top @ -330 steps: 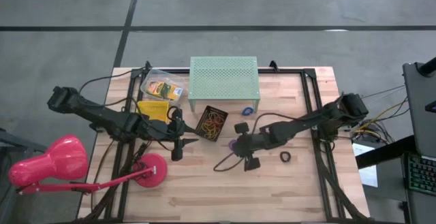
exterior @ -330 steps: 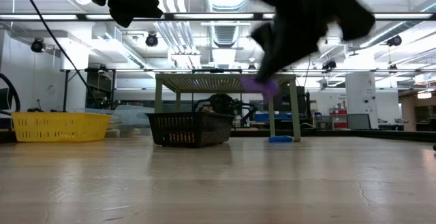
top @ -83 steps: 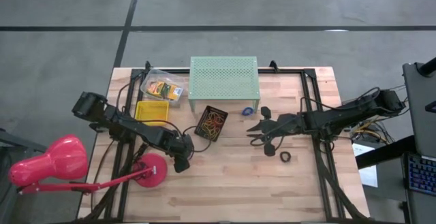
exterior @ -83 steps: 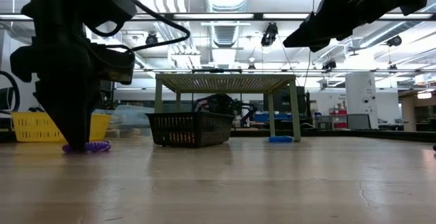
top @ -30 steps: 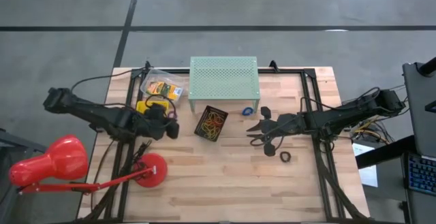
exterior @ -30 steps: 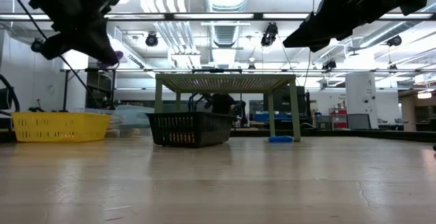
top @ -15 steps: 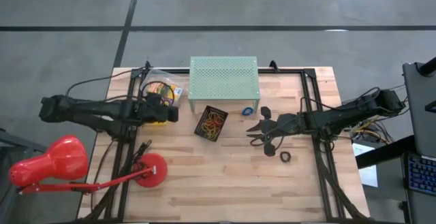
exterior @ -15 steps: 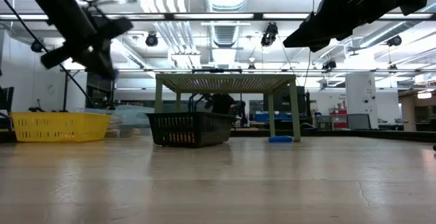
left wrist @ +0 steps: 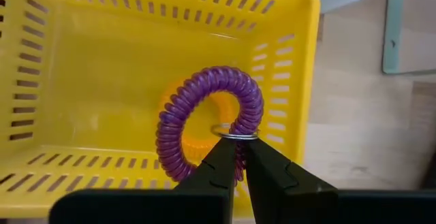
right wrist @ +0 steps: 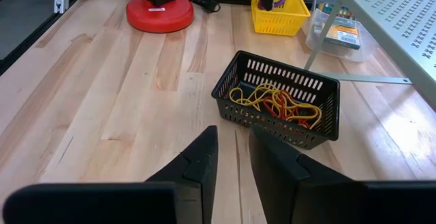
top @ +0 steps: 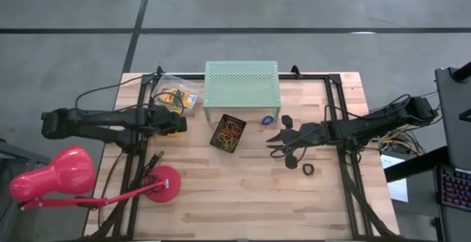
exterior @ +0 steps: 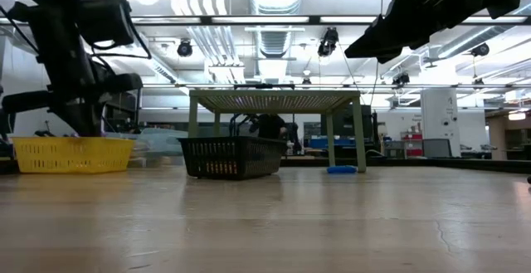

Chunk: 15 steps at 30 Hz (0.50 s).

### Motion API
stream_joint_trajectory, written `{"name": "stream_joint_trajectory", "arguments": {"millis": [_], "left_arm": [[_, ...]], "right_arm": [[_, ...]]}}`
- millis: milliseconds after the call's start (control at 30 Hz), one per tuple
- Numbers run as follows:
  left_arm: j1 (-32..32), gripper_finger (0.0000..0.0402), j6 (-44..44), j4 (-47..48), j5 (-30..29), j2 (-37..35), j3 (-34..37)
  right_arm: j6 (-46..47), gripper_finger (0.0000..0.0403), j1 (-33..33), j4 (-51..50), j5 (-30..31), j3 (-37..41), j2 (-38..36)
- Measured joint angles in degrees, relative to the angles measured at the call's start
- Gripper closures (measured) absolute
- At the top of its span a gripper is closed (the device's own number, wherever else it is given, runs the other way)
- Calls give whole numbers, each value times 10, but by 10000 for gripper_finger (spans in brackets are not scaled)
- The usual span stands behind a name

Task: Pick & Place Office Desk Supplies
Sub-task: Put the violet spring rubber band into the yellow bin

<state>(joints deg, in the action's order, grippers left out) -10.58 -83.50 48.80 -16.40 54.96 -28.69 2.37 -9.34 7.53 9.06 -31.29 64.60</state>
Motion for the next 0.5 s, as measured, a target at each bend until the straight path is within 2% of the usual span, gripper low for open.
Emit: {"name": "stream_joint_trajectory", "arguments": {"millis": [300, 500], "left_arm": [[-1, 359, 12, -8, 4, 0, -2], [-1, 286, 25, -20, 15, 0, -2]], "right_arm": [[0, 335, 0, 0, 0, 0, 0], [0, 325, 0, 0, 0, 0, 0]]}}
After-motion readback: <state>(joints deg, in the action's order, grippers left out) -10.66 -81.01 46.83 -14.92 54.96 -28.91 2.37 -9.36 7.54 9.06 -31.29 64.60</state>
